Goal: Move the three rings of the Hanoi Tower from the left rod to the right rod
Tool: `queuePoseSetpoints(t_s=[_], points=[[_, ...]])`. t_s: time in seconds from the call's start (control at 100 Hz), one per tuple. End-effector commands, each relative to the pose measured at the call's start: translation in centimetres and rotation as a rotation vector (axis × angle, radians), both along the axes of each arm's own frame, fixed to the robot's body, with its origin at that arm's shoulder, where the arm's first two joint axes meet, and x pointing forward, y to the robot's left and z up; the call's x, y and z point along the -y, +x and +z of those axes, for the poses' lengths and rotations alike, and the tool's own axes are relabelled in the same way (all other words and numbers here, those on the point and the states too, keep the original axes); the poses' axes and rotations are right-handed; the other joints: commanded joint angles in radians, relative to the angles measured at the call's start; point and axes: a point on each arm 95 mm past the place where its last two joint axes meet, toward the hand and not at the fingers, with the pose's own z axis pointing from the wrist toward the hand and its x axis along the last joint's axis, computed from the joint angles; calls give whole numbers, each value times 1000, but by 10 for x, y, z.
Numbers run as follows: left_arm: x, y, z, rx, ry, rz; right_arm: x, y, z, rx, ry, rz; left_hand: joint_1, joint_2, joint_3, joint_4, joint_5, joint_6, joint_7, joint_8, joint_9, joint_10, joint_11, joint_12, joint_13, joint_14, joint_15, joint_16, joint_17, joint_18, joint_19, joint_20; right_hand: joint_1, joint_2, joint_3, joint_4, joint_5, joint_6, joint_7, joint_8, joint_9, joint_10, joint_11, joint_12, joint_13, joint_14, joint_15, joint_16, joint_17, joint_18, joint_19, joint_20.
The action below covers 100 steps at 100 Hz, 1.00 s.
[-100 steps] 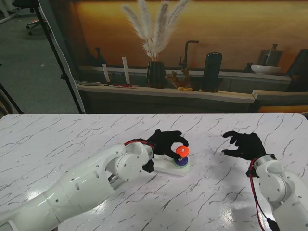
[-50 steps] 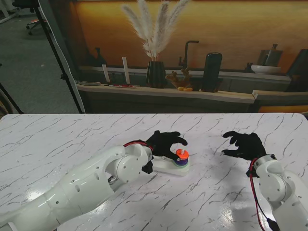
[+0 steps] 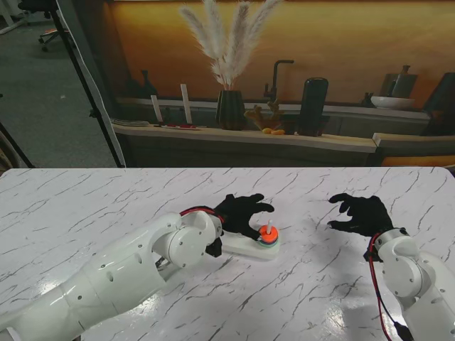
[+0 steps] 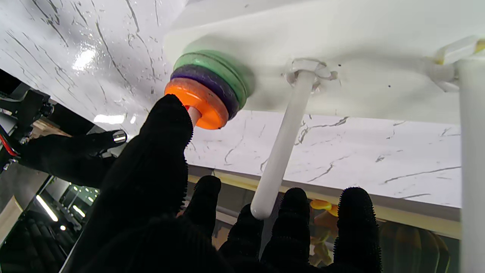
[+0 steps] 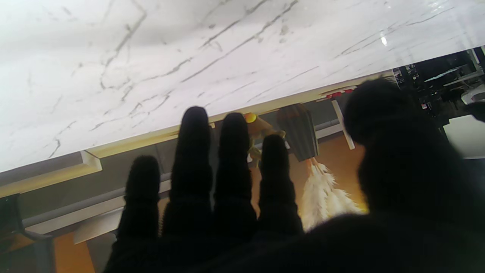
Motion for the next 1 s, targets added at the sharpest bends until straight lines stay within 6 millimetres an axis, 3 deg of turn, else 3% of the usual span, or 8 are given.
queuePoseSetpoints(t_s=[0.0, 0.34, 0.36, 0.61, 0.79, 0.99], points=[[0, -2, 3, 7, -10, -15, -4, -2, -3, -4, 4, 7, -26, -22, 11, -3, -34, 15, -13, -18, -48, 14, -13, -8, -28, 5, -14, -12, -16, 18, -30, -11, 3, 8, -15, 16, 17, -32, 14, 1, 30, -21, 19, 6, 15, -7, 19, 16, -11, 324, 9, -3], [-36, -1, 22, 100, -16, 57, -6, -1, -2, 9, 13, 10, -29, 39, -52, -11, -17, 15, -5, -18, -31, 11, -9, -7, -22, 1, -19, -19, -17, 16, -72, -24, 0, 9, -15, 16, 16, -32, 14, 1, 30, -21, 19, 6, 15, -8, 19, 16, -11, 325, 9, -3], [-39, 0, 22, 105, -13, 64, -6, 0, -1, 9, 15, 9, 2, 74, -128, -10, -16, 16, -2, -16, -24, 13, -11, -6, -20, 3, -19, -20, -17, 16, -74, -21, 0, 9, -15, 16, 16, -32, 14, 1, 30, -21, 19, 6, 14, -8, 19, 16, -12, 324, 9, -3], [-77, 2, 24, 155, -12, 201, -11, 2, 5, 39, 32, 16, 22, 204, -220, -6, 2, 14, 3, -14, 8, 7, -2, 0, -2, -2, -12, -16, -13, 13, -85, -25, -16, 11, -14, 17, 18, -35, 11, 0, 25, -16, 14, 5, 7, -5, 13, 14, -17, 325, 5, -4], [-107, 0, 13, 200, -66, 333, -17, 2, 12, 64, 49, 38, 12, 304, -260, -29, 92, -35, 26, -20, 101, -18, 10, -9, 12, -9, -37, -54, 0, -42, -210, -125, -54, 11, 8, 18, 20, -39, 1, -2, 15, -9, -11, -6, -9, 4, -31, -8, -26, 325, -8, -9], [-144, -5, -3, 260, -81, 477, -25, 2, 19, 89, 67, 64, -35, 343, -271, -37, 84, -47, 14, -34, 112, -25, 12, -15, -4, -18, -54, -75, -25, -43, -255, -160, -112, 10, 43, 15, 19, -55, -22, -3, -1, -6, -123, -66, -39, 19, -165, -74, -43, 334, -64, -50]])
